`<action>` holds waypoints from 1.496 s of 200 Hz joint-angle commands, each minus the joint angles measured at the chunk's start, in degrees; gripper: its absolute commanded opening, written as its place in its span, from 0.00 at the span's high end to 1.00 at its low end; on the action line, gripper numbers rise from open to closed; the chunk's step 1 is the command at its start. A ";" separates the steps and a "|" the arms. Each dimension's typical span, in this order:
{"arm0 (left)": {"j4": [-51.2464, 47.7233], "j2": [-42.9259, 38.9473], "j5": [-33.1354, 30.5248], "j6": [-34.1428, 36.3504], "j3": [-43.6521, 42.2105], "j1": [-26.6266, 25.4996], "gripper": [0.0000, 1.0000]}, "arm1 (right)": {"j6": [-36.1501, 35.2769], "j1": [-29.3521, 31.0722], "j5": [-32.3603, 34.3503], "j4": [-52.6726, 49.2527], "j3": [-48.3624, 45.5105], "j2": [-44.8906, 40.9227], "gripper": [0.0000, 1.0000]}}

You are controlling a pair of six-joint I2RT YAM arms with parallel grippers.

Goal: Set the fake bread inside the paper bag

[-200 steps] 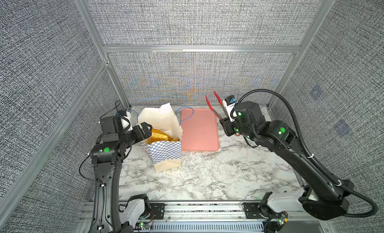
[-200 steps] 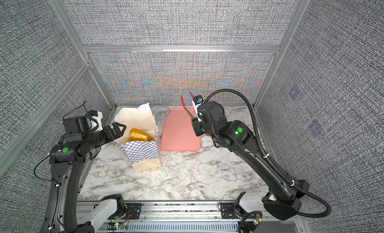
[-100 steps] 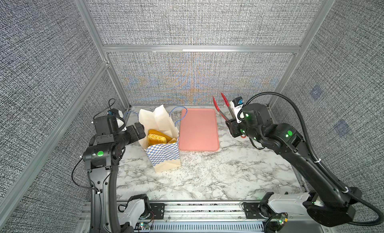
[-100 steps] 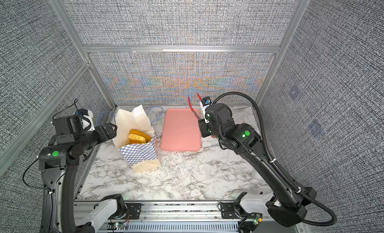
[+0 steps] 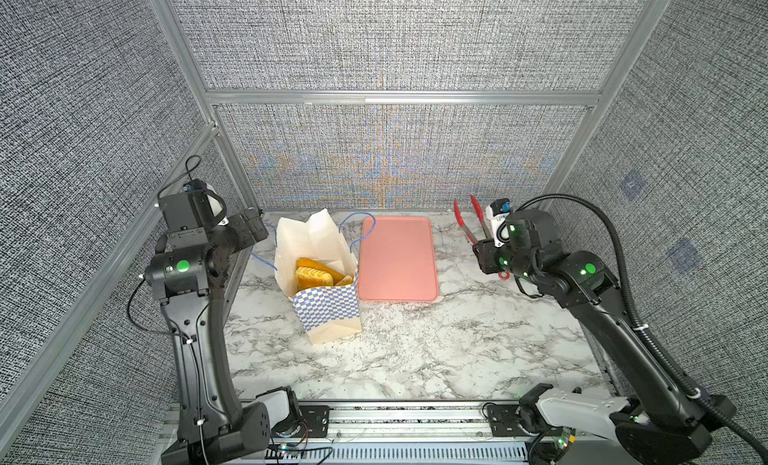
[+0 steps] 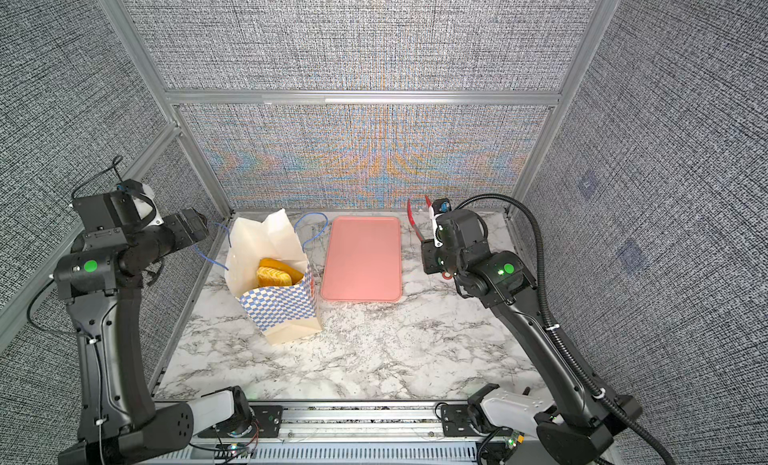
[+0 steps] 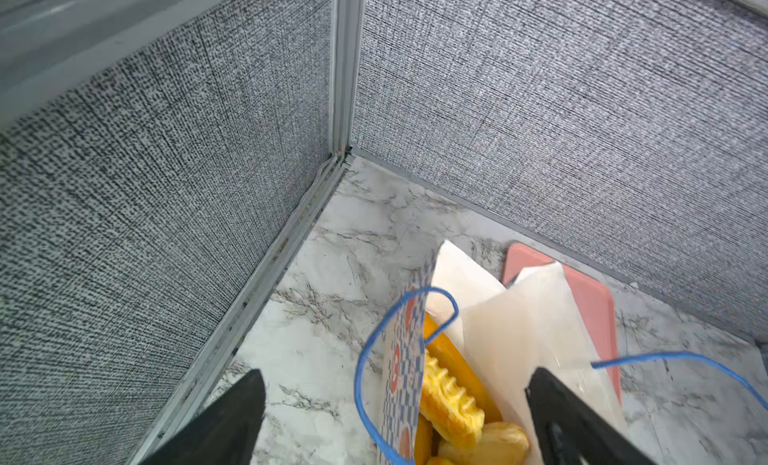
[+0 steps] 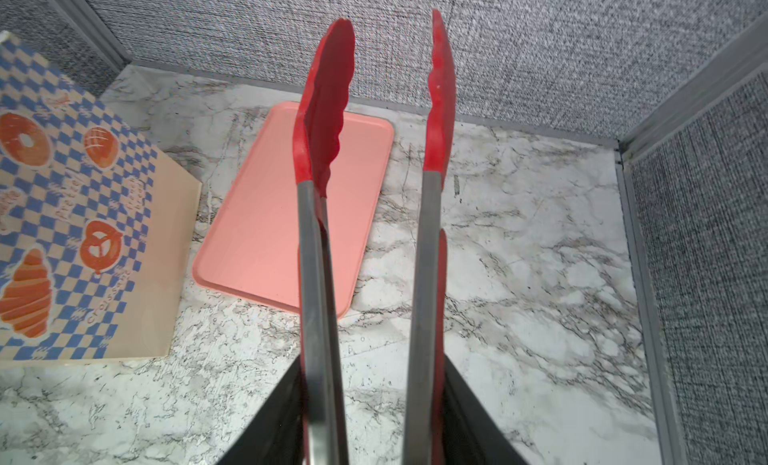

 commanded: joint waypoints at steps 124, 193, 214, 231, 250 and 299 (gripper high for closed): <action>28.64 6.47 3.68 -14.33 -32.05 14.27 0.02 | 4.03 -18.64 -11.17 11.36 -16.10 7.14 0.53; 37.62 5.82 3.17 -15.19 -43.25 14.21 0.02 | 2.33 -20.04 -13.02 12.57 -16.50 21.67 0.54; 39.67 4.83 1.60 -14.08 -46.05 14.06 0.02 | 2.42 -20.08 -12.34 13.95 -17.30 24.19 0.55; 41.29 3.68 0.44 -13.73 -48.06 13.89 0.02 | 2.43 -20.08 -11.75 15.10 -18.57 24.97 0.55; 43.09 3.17 1.73 -14.09 -49.13 13.94 0.02 | 2.23 -20.05 -10.79 15.80 -19.50 26.06 0.55; 45.72 1.60 2.68 -15.28 -50.92 13.78 0.04 | 2.51 -20.03 -10.73 16.86 -21.40 29.46 0.52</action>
